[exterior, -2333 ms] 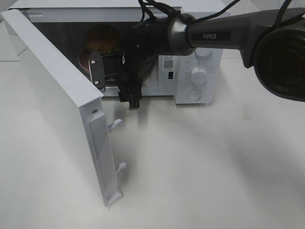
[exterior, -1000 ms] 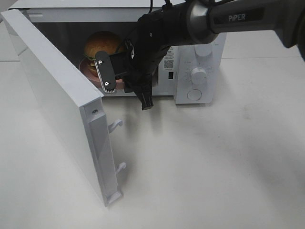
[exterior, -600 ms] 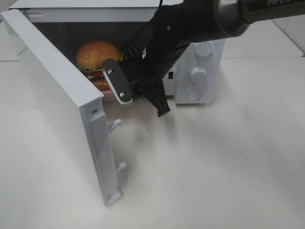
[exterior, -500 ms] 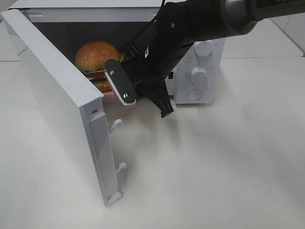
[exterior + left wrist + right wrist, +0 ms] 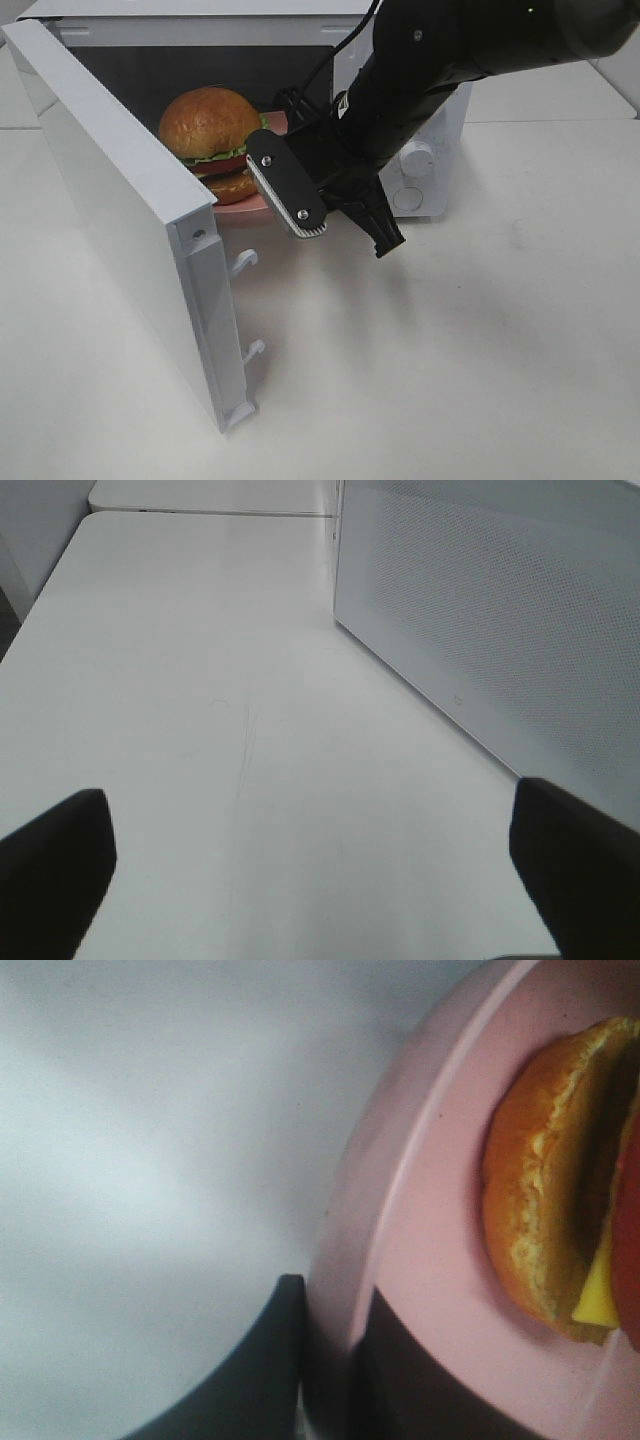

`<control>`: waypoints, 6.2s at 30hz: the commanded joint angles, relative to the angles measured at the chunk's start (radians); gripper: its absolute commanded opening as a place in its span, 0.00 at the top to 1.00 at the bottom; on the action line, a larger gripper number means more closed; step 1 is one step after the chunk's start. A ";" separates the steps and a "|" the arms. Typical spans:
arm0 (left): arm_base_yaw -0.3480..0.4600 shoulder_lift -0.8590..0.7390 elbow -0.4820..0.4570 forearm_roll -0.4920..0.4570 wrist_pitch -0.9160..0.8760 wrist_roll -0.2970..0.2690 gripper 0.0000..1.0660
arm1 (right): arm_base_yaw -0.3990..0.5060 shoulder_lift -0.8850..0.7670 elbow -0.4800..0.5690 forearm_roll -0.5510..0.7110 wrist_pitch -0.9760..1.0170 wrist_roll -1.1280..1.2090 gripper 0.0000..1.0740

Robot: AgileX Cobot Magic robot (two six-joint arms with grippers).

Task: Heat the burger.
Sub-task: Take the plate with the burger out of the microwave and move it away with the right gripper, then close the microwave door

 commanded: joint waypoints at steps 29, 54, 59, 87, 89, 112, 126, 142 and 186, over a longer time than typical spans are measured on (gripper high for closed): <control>0.000 -0.005 0.004 -0.003 -0.011 -0.004 0.06 | -0.004 -0.460 0.449 0.009 -0.145 0.007 1.00; 0.000 -0.005 0.004 -0.003 -0.011 -0.004 0.06 | -0.004 -0.967 0.810 0.000 -0.056 0.111 1.00; 0.000 -0.005 0.004 -0.003 -0.011 -0.004 0.06 | -0.004 -1.068 0.839 -0.059 0.018 0.172 1.00; 0.000 -0.005 0.004 -0.003 -0.011 -0.004 0.06 | -0.004 -1.331 0.843 -0.446 0.355 0.732 0.99; 0.000 -0.005 0.004 -0.003 -0.011 -0.004 0.06 | -0.004 -1.331 0.843 -0.460 0.360 0.759 0.99; 0.000 -0.005 0.004 -0.003 -0.011 -0.004 0.06 | -0.004 -1.329 0.943 -0.764 0.498 1.495 1.00; 0.000 -0.005 0.004 -0.003 -0.011 -0.004 0.06 | -0.004 -1.083 0.932 -0.891 0.524 1.994 1.00; 0.000 -0.005 0.004 -0.003 -0.011 -0.004 0.06 | -0.004 -0.616 0.805 -0.988 0.498 2.553 1.00; 0.000 -0.005 0.004 -0.003 -0.011 -0.004 0.06 | -0.002 -0.224 0.659 -1.011 0.349 2.735 0.51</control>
